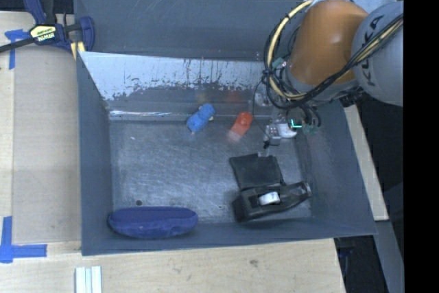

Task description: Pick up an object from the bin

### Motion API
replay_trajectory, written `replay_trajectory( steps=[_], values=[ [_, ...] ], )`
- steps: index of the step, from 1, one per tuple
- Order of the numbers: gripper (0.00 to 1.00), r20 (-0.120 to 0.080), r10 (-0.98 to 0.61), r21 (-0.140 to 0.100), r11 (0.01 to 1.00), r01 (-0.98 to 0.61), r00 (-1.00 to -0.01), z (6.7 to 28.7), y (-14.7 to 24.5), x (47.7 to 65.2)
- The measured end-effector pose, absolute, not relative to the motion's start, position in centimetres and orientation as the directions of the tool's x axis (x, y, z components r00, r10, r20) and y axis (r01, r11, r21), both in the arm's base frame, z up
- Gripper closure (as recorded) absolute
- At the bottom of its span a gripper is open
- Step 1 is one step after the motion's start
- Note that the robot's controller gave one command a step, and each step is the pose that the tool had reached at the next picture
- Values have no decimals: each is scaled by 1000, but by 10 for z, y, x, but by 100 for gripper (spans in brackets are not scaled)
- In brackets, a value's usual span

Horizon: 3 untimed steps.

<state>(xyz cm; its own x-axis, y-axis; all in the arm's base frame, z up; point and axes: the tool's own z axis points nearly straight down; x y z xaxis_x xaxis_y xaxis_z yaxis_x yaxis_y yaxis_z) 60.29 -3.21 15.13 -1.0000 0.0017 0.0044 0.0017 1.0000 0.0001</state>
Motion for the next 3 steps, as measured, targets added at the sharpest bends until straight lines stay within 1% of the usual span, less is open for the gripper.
replay_trajectory(
  steps=[1, 2, 3],
  values=[
    [0, -20, -151, -6, 988, -151, -988, 76, -55, 518],
    [100, 16, -153, -2, 988, -153, -988, 75, -56, 511],
    [100, -12, 294, 1, 956, 294, -956, 124, -70, 489]
  ],
)
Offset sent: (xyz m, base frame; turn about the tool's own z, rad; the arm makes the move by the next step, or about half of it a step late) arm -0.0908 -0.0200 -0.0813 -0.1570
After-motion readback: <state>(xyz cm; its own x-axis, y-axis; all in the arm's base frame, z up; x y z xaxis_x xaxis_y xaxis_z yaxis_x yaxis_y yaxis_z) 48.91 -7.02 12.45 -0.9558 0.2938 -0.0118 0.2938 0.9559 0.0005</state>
